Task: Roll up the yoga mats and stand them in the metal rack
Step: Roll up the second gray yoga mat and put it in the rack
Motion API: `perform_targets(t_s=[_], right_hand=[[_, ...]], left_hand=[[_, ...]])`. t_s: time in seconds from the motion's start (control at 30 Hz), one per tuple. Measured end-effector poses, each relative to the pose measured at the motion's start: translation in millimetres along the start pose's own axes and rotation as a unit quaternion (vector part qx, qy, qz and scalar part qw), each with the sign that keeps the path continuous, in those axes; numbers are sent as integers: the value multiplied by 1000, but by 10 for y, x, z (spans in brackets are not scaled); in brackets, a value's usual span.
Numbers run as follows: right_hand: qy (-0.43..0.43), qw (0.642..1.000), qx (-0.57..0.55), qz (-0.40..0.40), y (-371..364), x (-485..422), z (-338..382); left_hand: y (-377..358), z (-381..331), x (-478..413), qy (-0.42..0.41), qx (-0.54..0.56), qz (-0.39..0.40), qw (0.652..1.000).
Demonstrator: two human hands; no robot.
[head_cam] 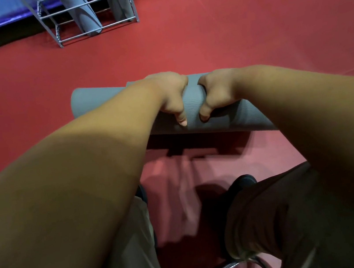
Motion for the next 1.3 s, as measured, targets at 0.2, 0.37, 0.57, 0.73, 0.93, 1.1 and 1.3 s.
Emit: perform_targets(t_s=[0.2,0.37,0.57,0.73,0.93,1.1,1.3], right_hand=[[5,1000,22,-6,-48,-26,-34],[13,998,65,-10,-27,-30,36],[-8,999,33,-9,4,-5,9],[-7,999,5,-35,39,29,20],[12,999,-29,-26,40,83,73],[52,998,-16,-36,25,36,92],[39,998,57,-2,-5,-26,117]], left_hand=[[33,11,-3,22,10,21,1000],[10,2,-39,36,11,41,998],[-17,15,-84,8,28,38,999],[-7,12,-33,2,-32,-15,999],[30,120,-56,0,12,13,1000],[27,195,-23,26,39,47,998],[41,167,6,33,43,61,997]])
Point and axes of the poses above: each hand's wrist, its own x-axis away from the middle knuckle, its own y-axis out of the back of the hand, z = x × y, the point moved 1 cm from there along -x, towards the middle knuckle, and after that the axes turned 11 degrees about y, right-handed, at the moved point
